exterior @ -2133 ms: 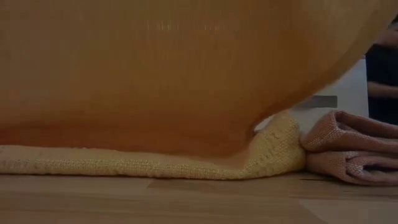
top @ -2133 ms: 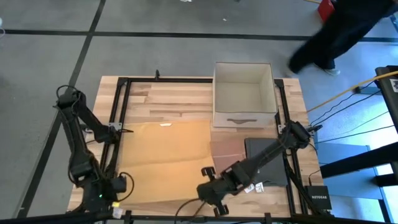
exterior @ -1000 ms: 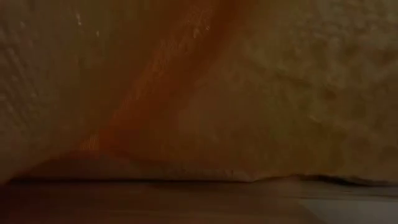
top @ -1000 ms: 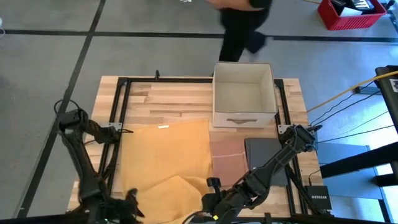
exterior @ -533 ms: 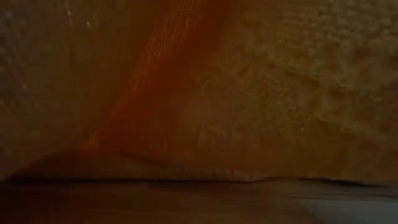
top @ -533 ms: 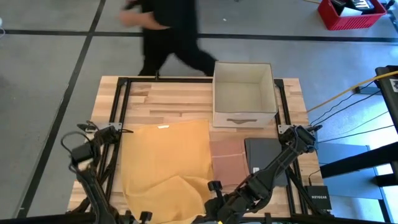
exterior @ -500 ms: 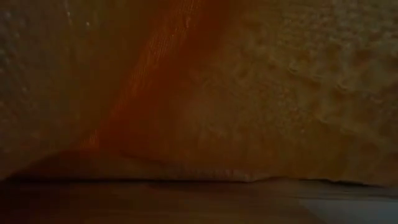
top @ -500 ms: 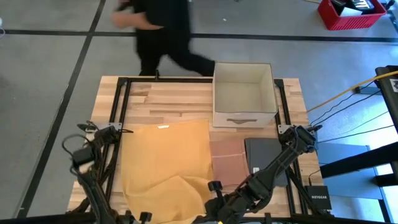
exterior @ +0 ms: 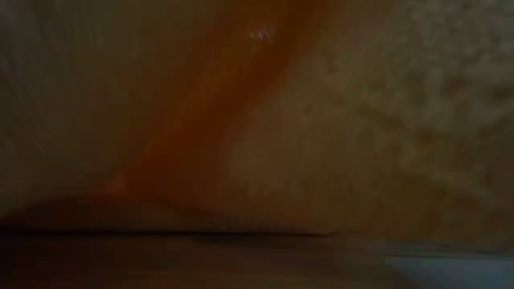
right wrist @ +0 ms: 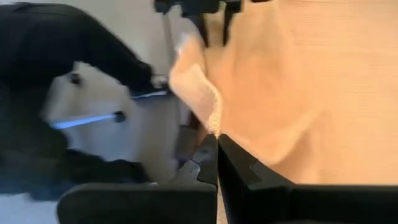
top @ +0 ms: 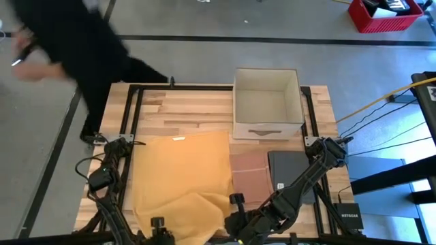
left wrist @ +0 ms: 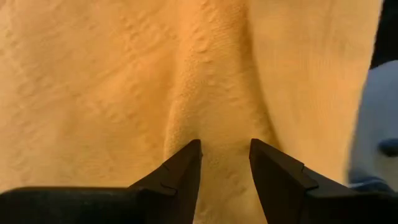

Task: Fold towel
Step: Fold the yellow towel

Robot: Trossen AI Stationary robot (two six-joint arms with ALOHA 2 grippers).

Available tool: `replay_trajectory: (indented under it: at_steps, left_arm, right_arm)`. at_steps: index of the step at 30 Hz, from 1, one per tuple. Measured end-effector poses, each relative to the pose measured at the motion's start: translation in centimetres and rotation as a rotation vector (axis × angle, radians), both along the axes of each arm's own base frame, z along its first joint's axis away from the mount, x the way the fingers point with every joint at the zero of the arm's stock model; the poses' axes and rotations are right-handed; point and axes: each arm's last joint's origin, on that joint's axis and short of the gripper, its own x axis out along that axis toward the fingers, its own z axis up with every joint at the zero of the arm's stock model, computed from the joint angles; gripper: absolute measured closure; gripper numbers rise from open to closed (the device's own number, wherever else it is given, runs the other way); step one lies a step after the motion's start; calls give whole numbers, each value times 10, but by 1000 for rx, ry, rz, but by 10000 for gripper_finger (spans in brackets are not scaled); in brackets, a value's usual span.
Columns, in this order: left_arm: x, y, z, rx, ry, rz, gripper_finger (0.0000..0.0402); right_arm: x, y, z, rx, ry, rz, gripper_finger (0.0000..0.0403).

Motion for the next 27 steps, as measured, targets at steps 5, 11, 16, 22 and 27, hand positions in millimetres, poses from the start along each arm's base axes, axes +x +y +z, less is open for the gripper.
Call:
replay_trajectory:
  at_steps: [5, 11, 16, 22, 27]
  left_arm:
    - [-1, 21, -4, 148, 72, 68, 270]
    - [1, 45, 0, 341, 104, 136, 270]
    - [10, 68, 8, 525, 120, 171, 270]
    - [25, 75, 8, 511, 133, 176, 270]
    - [19, 45, 39, 343, -7, 170, 270]
  right_arm:
    - [1, -12, -4, -104, 19, -77, 398]
    - [4, -27, -8, -215, 23, -185, 398]
    - [11, -51, -11, -312, 57, -298, 398]
    - [20, -77, -14, -354, 117, -373, 398]
    - [21, -83, -15, -370, 149, -370, 398]
